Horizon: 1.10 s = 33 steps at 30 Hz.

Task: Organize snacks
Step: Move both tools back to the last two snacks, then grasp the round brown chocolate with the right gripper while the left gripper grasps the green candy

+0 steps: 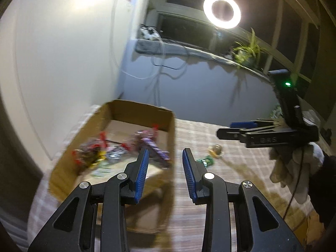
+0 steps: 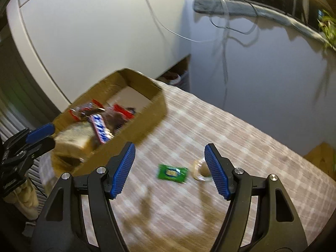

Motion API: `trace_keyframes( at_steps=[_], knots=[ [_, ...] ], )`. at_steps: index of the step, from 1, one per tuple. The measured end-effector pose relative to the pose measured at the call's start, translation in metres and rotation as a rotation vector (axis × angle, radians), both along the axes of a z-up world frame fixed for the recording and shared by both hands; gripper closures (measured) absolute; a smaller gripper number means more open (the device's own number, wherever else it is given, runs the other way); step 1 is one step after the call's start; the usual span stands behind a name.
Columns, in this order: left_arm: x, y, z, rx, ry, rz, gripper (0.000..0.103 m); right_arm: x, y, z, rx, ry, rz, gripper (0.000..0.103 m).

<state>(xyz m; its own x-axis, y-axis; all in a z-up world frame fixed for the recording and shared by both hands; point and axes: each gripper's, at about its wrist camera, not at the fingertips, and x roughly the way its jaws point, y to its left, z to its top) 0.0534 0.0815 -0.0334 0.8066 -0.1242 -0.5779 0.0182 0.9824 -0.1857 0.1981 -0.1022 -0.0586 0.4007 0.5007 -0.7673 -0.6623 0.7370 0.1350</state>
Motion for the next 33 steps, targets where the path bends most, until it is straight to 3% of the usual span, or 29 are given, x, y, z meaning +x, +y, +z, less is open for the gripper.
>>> trace_keyframes(
  at_steps=[7, 8, 10, 11, 25, 33],
  knots=[
    [0.019, -0.048, -0.01, 0.013, 0.041, -0.113, 0.071, 0.021, -0.026, -0.029, -0.01, 0.064, -0.034, 0.034],
    [0.022, -0.055, -0.012, 0.019, 0.05, -0.131, 0.071, 0.023, -0.027, -0.032, -0.012, 0.071, -0.032, 0.037],
    [0.031, -0.07, -0.019, 0.033, 0.071, -0.165, 0.071, 0.028, -0.028, -0.04, -0.021, 0.092, -0.014, 0.057],
    [0.034, -0.075, -0.022, 0.037, 0.079, -0.174, 0.071, 0.029, -0.027, -0.044, -0.024, 0.1, -0.008, 0.059],
    [0.083, -0.098, -0.061, 0.072, 0.185, -0.231, 0.071, 0.044, -0.025, -0.074, -0.06, 0.113, 0.046, 0.062],
    [0.099, -0.111, -0.078, 0.159, 0.221, -0.293, 0.071, 0.048, -0.024, -0.078, -0.076, 0.106, 0.096, 0.062]
  ],
)
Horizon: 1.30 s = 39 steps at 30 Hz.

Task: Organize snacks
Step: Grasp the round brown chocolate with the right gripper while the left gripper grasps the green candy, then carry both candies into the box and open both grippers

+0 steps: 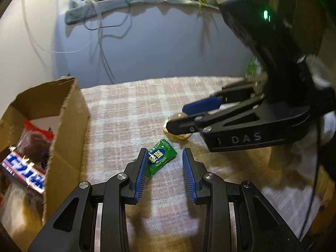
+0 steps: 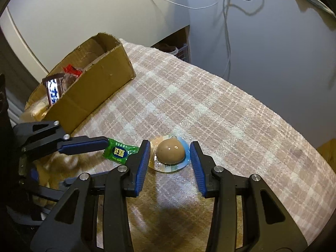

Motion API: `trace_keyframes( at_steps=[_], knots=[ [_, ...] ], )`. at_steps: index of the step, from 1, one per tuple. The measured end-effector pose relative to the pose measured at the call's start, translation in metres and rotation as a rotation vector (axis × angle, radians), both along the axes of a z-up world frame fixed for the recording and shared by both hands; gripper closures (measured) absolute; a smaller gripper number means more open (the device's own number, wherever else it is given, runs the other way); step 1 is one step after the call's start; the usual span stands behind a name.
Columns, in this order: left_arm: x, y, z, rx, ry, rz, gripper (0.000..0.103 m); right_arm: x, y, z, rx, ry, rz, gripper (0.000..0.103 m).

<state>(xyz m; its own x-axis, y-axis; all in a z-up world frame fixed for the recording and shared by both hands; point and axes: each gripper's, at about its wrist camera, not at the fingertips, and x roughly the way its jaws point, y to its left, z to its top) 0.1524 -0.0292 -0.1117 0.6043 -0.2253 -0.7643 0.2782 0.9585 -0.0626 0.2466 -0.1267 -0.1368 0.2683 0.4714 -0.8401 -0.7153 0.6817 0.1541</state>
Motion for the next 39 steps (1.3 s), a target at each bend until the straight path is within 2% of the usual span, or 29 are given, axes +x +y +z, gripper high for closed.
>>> trace_keyframes(
  at_steps=[5, 6, 8, 13, 15, 17, 23, 26, 31, 39],
  knots=[
    [0.008, -0.005, -0.006, 0.04, 0.002, 0.005, 0.071, -0.001, -0.001, 0.003, -0.034, -0.021, 0.026, 0.065],
    [0.009, -0.006, -0.006, 0.045, 0.003, 0.008, 0.071, -0.001, -0.002, 0.004, -0.04, -0.024, 0.026, 0.07],
    [0.012, -0.005, -0.009, 0.048, 0.013, 0.01, 0.064, -0.001, -0.005, 0.005, -0.047, -0.025, 0.028, 0.07],
    [0.012, -0.004, -0.01, 0.042, 0.026, 0.001, 0.064, -0.003, -0.009, 0.006, -0.043, -0.021, 0.037, 0.069],
    [0.011, -0.003, -0.01, 0.042, 0.026, 0.0, 0.068, -0.004, -0.009, 0.006, -0.044, -0.027, 0.034, 0.069],
    [0.012, -0.002, -0.01, 0.04, 0.025, 0.007, 0.082, -0.006, -0.008, 0.005, -0.046, -0.037, 0.034, 0.069],
    [0.009, -0.001, -0.011, 0.039, 0.024, 0.022, 0.083, -0.008, -0.004, 0.003, -0.068, -0.054, 0.036, 0.069],
    [0.007, 0.002, -0.01, 0.013, 0.033, 0.038, 0.084, -0.01, -0.002, 0.002, -0.078, -0.064, 0.042, 0.067],
    [0.0, 0.003, -0.008, -0.008, 0.031, 0.048, 0.085, -0.015, -0.004, 0.006, -0.074, -0.08, 0.028, 0.074],
    [-0.016, 0.004, 0.004, -0.038, 0.0, 0.058, 0.085, -0.031, -0.014, 0.012, -0.07, -0.095, 0.0, 0.074]
  ],
)
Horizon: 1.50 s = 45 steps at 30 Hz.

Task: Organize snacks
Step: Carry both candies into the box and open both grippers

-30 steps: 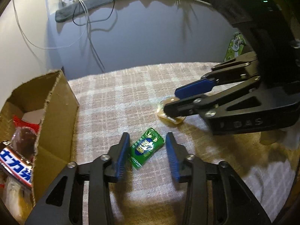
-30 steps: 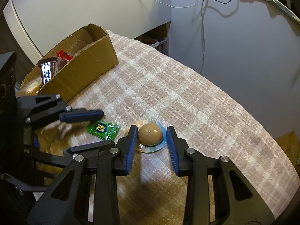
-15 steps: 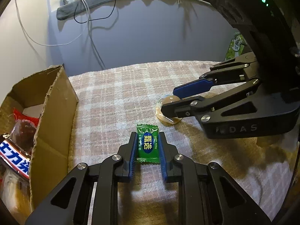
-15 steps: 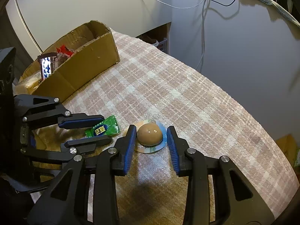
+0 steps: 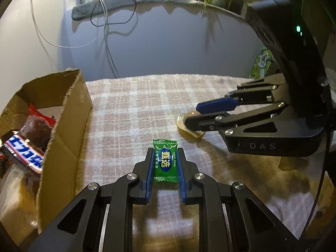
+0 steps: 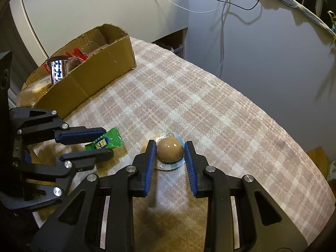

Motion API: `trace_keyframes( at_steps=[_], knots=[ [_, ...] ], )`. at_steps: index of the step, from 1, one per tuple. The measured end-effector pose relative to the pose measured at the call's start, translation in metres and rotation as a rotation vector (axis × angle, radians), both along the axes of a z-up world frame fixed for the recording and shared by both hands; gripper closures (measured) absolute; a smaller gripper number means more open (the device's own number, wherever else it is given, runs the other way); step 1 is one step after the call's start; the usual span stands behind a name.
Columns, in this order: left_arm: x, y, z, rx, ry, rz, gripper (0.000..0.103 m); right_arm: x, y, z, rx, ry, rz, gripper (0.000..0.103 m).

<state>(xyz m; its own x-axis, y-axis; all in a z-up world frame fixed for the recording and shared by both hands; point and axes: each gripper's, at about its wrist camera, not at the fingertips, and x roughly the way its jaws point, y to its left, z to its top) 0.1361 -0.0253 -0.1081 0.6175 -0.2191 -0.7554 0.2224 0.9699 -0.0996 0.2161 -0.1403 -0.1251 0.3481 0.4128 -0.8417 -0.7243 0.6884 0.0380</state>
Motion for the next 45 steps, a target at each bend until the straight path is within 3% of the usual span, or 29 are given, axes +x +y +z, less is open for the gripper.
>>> trace_keyframes(
  at_steps=[11, 21, 33, 45],
  knots=[
    [-0.029, 0.019, 0.041, -0.036, -0.107, 0.028, 0.085, -0.032, -0.006, 0.046, 0.08, -0.069, 0.006, 0.074],
    [-0.064, 0.069, 0.063, -0.056, -0.174, 0.135, 0.085, -0.068, 0.039, 0.08, 0.136, -0.113, 0.088, 0.074],
    [-0.093, 0.145, 0.069, -0.052, -0.206, 0.299, 0.085, -0.084, 0.11, 0.084, 0.137, -0.129, 0.178, 0.074],
    [-0.091, 0.187, 0.064, -0.055, -0.195, 0.382, 0.085, -0.052, 0.156, 0.081, 0.119, -0.125, 0.165, 0.074]
  ],
)
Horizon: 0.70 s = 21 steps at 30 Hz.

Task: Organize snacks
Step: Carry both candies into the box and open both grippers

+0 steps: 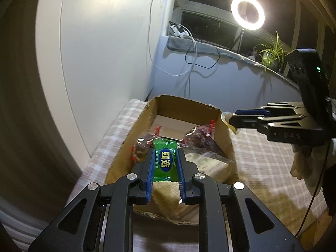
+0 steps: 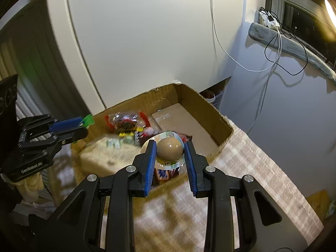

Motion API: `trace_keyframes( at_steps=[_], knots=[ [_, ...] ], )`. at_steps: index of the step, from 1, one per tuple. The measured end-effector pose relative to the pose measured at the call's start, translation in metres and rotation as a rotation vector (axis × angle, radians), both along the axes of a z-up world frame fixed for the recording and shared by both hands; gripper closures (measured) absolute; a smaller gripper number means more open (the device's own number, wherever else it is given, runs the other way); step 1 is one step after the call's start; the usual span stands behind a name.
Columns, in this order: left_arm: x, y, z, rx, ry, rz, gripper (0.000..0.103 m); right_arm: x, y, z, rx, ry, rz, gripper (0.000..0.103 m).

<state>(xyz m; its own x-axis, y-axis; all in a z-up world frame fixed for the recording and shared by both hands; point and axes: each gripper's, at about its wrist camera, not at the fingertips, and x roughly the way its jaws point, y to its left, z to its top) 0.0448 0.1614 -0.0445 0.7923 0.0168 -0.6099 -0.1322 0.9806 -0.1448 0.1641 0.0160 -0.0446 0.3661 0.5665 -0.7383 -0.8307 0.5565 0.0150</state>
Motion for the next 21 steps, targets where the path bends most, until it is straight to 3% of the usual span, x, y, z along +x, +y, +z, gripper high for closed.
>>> trace_keyframes(
  at_steps=[11, 21],
  knots=[
    [0.018, 0.01, -0.005, -0.012, 0.016, 0.01, 0.085, 0.047, 0.018, -0.012, -0.018, 0.037, -0.05, 0.074],
    [0.021, 0.011, -0.005, -0.02, 0.022, 0.015, 0.082, 0.065, 0.019, -0.023, -0.021, 0.068, -0.075, 0.074]
  ],
)
